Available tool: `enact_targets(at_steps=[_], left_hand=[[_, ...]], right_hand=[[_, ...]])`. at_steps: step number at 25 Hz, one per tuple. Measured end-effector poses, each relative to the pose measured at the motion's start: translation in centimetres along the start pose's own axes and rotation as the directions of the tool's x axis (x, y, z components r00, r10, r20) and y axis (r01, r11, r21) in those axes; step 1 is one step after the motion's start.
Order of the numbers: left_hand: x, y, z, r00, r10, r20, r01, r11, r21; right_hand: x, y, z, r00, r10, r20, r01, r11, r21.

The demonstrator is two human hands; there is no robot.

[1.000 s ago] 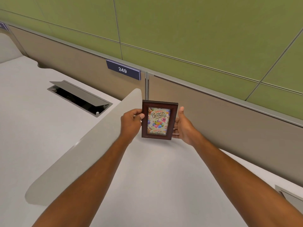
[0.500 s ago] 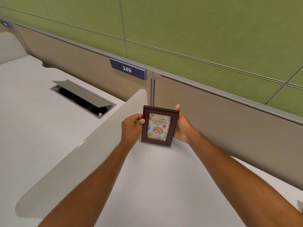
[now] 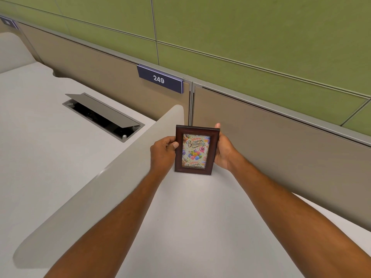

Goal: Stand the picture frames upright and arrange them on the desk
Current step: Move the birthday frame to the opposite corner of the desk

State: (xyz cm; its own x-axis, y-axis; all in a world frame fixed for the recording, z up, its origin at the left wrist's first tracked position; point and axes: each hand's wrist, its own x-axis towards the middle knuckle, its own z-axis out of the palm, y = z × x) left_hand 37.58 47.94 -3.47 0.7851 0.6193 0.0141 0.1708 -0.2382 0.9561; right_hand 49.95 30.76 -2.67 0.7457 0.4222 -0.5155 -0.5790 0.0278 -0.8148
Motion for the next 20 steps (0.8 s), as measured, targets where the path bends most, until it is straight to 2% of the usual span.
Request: enact_targets(at_steps=[5,10,16,20], left_hand=[[0.0,-0.6,0.6,0.998,0.033,-0.047,-0.032,0.999,0.024],[-1.3,-1.3,0.5,0.996,0.023,-0.091,-0.023,1.0,0.001],[-7.4,-3.1,-0.5,0.973,-0.166,-0.163,0.163,0.986,-0.033],[-13.4,-3.1,-1.2,0.963,-0.26,-0.07,0.25,0.96,-0.125]], right_hand=[[0.1,0.1,-0.1,1.0,0.01,0.0,-0.01,1.0,0.003],[-1.1,0.4,-1.1,0.996,-0.024,-0.089,0.003,0.972,-0.235],[-6.7,3.4,-5.1,0.956,-0.162,-0.245,0.077,0.944,-0.322],[-13.2,7.0,-6.3,0.939,-0.171,-0.3,0.084,0.955,-0.283]])
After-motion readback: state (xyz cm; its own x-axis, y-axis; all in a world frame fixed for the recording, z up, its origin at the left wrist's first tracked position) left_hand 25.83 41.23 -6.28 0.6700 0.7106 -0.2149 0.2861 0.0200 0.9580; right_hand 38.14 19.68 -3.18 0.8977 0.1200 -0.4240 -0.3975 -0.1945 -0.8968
